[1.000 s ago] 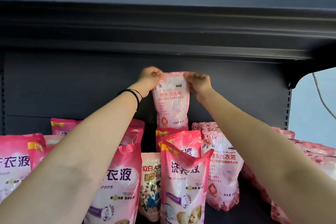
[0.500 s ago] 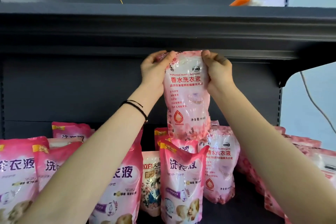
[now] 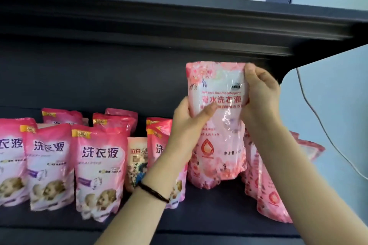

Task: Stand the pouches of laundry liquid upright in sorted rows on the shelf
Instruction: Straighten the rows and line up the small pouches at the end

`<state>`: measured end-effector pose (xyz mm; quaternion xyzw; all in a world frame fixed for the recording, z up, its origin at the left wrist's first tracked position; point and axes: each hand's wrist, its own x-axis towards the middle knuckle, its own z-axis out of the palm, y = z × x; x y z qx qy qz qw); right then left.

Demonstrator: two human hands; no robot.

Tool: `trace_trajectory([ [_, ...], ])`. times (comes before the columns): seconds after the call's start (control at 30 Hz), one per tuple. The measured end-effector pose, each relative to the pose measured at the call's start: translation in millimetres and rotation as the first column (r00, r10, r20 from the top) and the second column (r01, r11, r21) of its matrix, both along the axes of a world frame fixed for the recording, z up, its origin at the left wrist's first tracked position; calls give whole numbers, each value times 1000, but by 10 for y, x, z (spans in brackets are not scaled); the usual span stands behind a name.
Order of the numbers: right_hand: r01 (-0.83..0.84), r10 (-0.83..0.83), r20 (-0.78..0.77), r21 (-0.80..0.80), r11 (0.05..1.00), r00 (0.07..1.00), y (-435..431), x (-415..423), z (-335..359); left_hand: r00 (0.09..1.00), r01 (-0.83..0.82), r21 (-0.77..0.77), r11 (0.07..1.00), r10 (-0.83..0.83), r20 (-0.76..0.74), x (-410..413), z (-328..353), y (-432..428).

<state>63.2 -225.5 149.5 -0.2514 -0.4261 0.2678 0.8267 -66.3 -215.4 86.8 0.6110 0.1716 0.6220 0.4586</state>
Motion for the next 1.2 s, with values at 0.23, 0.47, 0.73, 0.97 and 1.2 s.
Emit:
trace_trajectory([
  [0.23,-15,19,61,-73,997,998,-51,360,-751,999,-37,-81,996,37,-5,307,-735,32],
  [0.47,43,-34,63,-141,989,997,196,558,-1387,986,-121,-118,986,106,-131,447,-1286,292],
  [0.73,-8,98,333,-264,965,938,62,596,-1744,942,-291,-107,951,265,-207,438,-1554,226],
  [0.97,274,33,633,-381,883,773,-198,564,-2598,751,-495,116,861,491,-441,388,-2059,-32],
  [1.2,420,-22,755,-340,842,656,-69,539,-2583,701,-525,151,838,526,-481,559,-2007,46],
])
